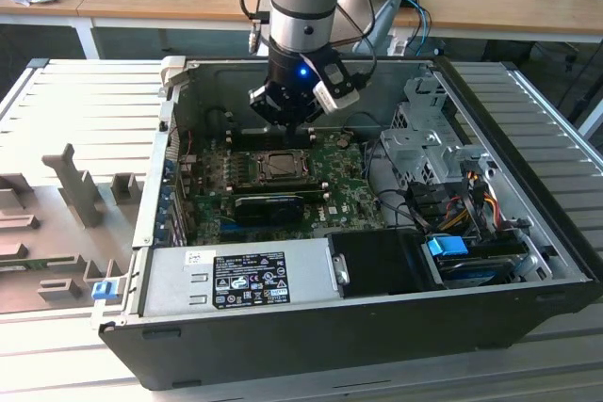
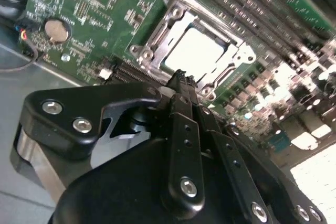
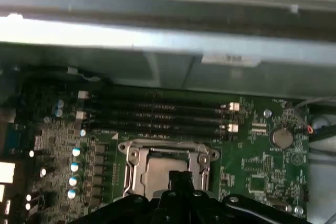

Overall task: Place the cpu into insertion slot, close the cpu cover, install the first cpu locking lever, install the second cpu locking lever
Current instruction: 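Install the second cpu locking lever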

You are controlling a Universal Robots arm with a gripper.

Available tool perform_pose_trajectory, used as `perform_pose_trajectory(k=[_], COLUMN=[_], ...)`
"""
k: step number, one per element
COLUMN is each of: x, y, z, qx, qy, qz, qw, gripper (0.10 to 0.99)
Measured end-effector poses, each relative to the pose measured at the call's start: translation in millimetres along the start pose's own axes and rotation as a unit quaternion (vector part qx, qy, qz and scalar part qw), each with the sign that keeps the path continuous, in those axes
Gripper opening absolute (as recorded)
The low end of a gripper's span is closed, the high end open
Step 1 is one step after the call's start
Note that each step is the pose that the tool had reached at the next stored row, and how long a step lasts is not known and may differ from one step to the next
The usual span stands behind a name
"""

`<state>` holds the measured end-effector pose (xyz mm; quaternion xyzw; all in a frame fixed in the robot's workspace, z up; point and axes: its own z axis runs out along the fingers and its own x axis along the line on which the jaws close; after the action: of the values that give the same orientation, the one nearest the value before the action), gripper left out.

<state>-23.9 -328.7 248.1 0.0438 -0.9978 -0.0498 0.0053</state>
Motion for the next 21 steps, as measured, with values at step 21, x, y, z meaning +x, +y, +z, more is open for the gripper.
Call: perform_pose_trajectory(k=[21], x=[5.5], y=[-40.5], z=[6.0], qx=[-0.0043], qy=[0.0014], qz=[-0.017], qw=[0.9998], gripper=[0.106])
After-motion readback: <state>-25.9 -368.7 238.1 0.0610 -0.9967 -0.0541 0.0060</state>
